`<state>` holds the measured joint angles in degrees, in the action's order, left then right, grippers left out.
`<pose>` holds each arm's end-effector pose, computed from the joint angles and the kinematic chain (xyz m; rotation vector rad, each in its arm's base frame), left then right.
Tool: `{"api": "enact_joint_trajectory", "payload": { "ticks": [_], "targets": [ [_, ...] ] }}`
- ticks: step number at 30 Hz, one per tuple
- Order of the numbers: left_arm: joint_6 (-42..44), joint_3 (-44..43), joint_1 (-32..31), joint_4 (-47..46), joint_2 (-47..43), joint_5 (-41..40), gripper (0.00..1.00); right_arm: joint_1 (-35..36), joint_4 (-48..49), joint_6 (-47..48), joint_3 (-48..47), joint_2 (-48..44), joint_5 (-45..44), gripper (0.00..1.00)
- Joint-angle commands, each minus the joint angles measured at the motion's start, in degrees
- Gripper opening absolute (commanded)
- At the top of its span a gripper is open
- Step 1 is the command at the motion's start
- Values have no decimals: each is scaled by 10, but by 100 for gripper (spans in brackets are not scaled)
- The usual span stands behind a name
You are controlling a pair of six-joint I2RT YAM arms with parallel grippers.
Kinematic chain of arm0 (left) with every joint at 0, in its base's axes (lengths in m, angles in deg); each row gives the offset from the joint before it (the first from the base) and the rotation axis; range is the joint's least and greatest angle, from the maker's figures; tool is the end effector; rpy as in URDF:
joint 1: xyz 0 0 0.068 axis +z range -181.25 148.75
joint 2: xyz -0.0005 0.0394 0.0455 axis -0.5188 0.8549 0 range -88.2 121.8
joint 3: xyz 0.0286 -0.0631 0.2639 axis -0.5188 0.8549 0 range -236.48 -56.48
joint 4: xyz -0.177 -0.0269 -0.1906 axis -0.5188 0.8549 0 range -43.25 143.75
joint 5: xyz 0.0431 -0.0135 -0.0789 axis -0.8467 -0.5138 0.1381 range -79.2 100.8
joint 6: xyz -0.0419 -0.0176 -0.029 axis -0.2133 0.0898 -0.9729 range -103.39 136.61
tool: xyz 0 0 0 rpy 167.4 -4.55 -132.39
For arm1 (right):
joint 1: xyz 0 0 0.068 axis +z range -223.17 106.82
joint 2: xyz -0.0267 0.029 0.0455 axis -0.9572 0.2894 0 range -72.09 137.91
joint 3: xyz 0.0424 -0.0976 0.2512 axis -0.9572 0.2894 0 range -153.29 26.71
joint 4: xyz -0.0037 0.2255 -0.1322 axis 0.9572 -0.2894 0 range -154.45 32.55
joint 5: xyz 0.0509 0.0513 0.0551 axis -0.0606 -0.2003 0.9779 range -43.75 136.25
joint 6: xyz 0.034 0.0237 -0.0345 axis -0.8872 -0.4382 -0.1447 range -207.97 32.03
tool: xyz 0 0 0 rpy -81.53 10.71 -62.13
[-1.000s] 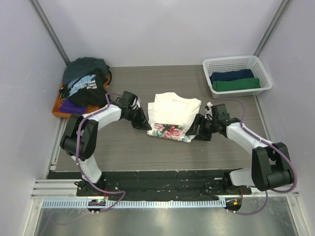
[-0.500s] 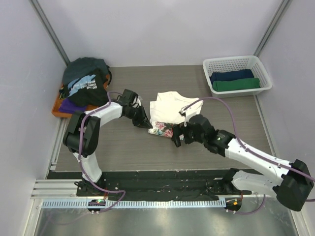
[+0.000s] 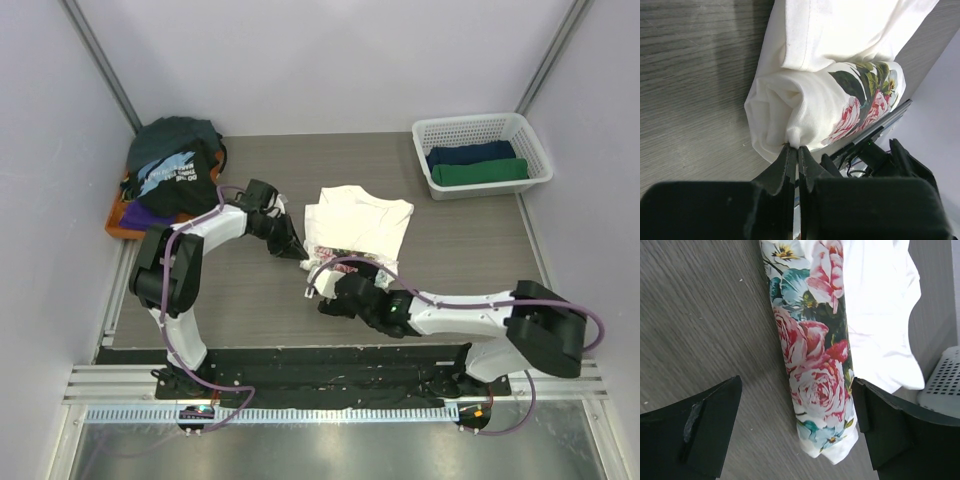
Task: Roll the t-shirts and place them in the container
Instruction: Roll the T-shirt to the center of the board.
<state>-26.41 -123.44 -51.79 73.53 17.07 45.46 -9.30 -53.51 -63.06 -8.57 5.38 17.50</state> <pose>0.3324 -0.1460 0.1696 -0.3678 2.8720 -1.1018 0.1329 0.2323 0.1861 -1.3025 1.7096 -0.1702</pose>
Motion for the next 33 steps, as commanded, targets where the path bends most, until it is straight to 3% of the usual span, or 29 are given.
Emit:
{"api": "enact_joint_trajectory", "payload": {
  "ticks": [1, 10, 13, 16, 17, 20, 22, 25, 26, 29, 33],
  "targets": [
    [5, -30, 4, 10, 0, 25, 6, 7, 41, 72, -50, 55, -70, 100],
    [8, -42, 4, 28, 3, 35, 6, 6, 117, 95, -62, 172, -143, 100],
    [8, -44, 4, 29, 6, 36, 6, -2, 128, 85, -65, 195, -155, 94],
    [9, -45, 4, 29, 10, 34, 6, -16, 135, 73, -65, 210, -168, 76],
    [9, -45, 5, 30, 11, 34, 6, -21, 135, 71, -64, 212, -168, 56],
    [11, -47, 7, 30, 12, 33, 6, -29, 132, 60, -66, 216, -166, 13],
    [11, -48, 10, 30, 12, 33, 6, -29, 101, 40, -83, 219, -147, 1],
    [14, -48, 22, 28, -8, 29, 14, -29, 22, -16, -129, 219, -124, 1],
    [15, -46, 29, 27, -17, 19, 22, -29, -2, -35, -148, 218, -125, 1],
    [10, -43, 56, 26, -61, 8, 33, -29, -80, -76, -200, 236, -118, 1],
    [3, -48, 88, 29, -118, -20, 39, -30, -119, -100, -239, 261, -98, 1]
  ]
}}
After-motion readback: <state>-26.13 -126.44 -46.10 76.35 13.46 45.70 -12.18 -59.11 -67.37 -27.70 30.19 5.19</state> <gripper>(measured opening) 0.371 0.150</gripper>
